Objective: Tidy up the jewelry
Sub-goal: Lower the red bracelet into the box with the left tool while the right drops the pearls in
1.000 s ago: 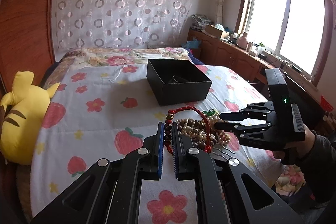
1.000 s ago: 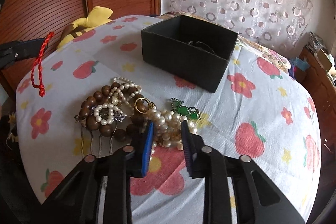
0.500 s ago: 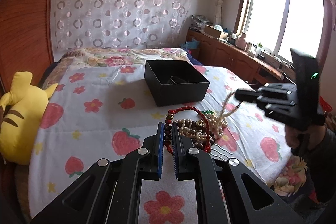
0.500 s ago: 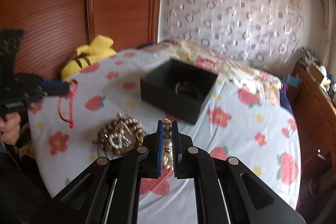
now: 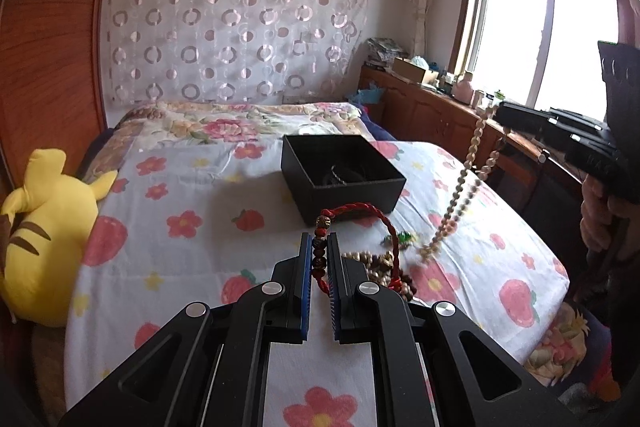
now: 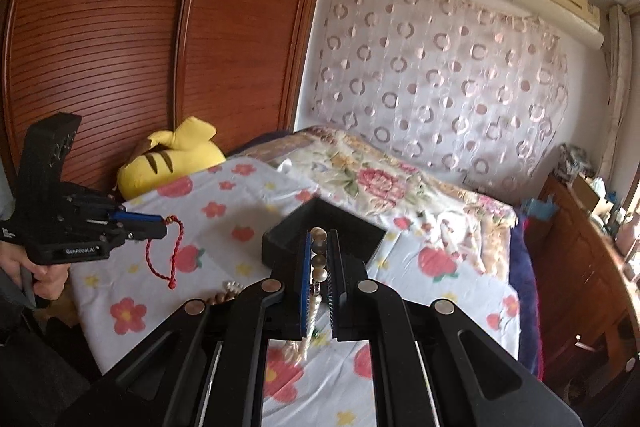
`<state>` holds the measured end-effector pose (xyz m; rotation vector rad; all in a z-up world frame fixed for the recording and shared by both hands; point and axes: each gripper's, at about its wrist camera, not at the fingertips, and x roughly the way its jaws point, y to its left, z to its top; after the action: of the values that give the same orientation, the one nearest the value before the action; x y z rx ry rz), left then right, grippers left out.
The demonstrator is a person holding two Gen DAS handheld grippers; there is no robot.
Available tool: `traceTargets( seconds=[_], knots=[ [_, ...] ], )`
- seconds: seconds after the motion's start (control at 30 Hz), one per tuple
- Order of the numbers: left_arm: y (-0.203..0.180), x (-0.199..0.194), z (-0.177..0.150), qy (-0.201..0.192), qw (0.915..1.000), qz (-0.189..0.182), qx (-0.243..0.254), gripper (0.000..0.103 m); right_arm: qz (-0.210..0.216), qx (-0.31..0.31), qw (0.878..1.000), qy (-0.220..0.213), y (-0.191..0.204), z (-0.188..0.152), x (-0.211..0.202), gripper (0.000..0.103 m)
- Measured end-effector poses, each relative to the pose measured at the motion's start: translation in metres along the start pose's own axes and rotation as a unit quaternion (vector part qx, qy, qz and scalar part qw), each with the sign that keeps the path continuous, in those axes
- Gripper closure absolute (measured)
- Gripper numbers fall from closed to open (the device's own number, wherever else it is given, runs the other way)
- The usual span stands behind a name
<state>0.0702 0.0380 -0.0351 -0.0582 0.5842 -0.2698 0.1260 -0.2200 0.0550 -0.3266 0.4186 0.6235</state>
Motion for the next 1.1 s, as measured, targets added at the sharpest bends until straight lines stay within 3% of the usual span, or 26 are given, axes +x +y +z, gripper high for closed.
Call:
traceTargets(
  seconds=[0.33, 0.73, 1.1],
  knots=[
    [-0.003, 0.014, 0.028, -0.007, 0.9999, 0.007, 0.011, 0.097, -0.032, -0.018, 0.998, -0.042, -0.015, 0.048, -0.013, 0.095],
    [0.002, 0.021, 0.048, -0.013, 0.9996, 0.015, 0.02, 0.097, -0.074, -0.034, 0.996, -0.047, -0.033, 0.102, 0.03, 0.095],
    [0.004, 0.04, 0.067, -0.01, 0.9993, 0.025, 0.025, 0.096, -0.061, -0.031, 0.997, 0.042, -0.028, 0.054, 0.097, 0.094]
  ],
)
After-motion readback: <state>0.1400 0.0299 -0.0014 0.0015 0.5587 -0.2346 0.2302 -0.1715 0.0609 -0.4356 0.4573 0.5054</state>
